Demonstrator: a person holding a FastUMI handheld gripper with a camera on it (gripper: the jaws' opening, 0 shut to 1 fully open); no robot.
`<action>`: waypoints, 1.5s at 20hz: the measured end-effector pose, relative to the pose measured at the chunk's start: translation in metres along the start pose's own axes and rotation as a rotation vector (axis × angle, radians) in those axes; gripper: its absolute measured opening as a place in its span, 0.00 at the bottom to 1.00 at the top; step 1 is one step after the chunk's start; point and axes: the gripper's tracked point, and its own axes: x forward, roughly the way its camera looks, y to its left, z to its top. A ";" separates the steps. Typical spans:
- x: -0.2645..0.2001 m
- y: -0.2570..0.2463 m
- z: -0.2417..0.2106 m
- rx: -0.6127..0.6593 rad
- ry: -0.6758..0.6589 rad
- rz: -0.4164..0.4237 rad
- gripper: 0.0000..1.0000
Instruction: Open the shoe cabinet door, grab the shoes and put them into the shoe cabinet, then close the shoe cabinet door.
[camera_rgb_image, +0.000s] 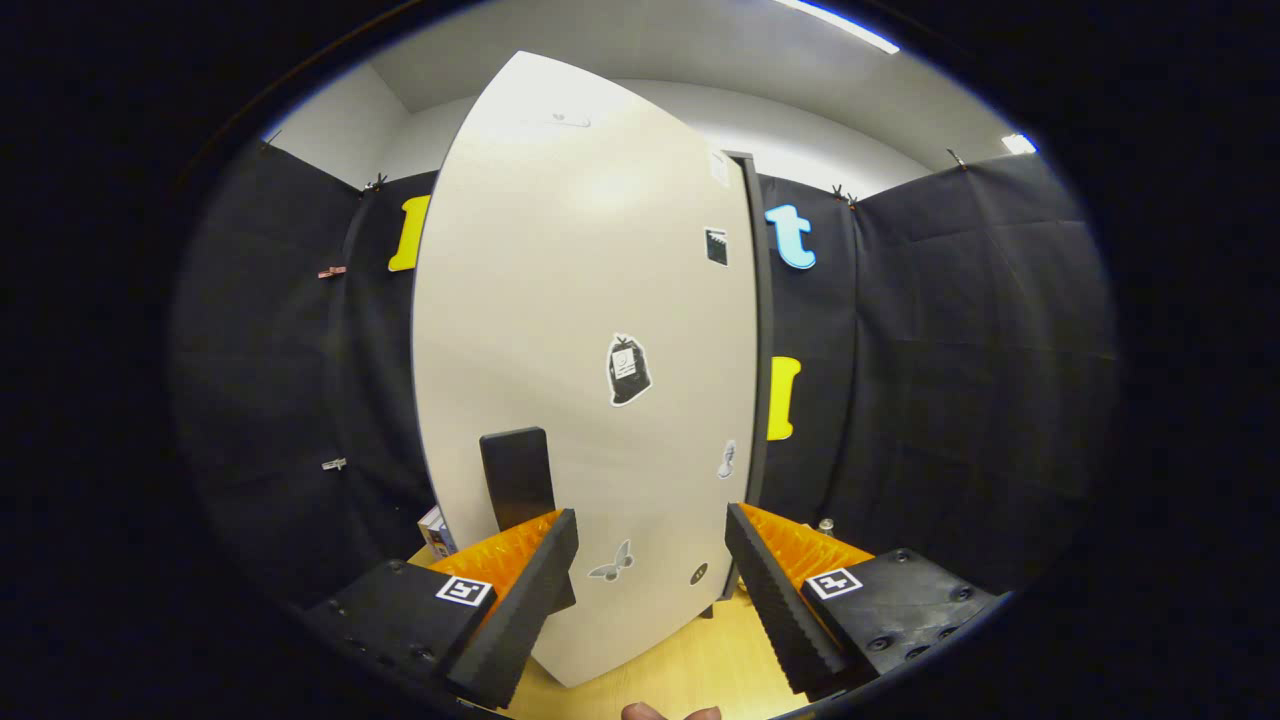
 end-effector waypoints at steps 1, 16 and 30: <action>0.006 0.015 -0.003 0.006 0.007 0.022 0.98; 0.025 0.038 0.013 0.033 -0.023 0.058 0.98; 0.005 0.013 0.008 0.059 -0.022 0.023 0.98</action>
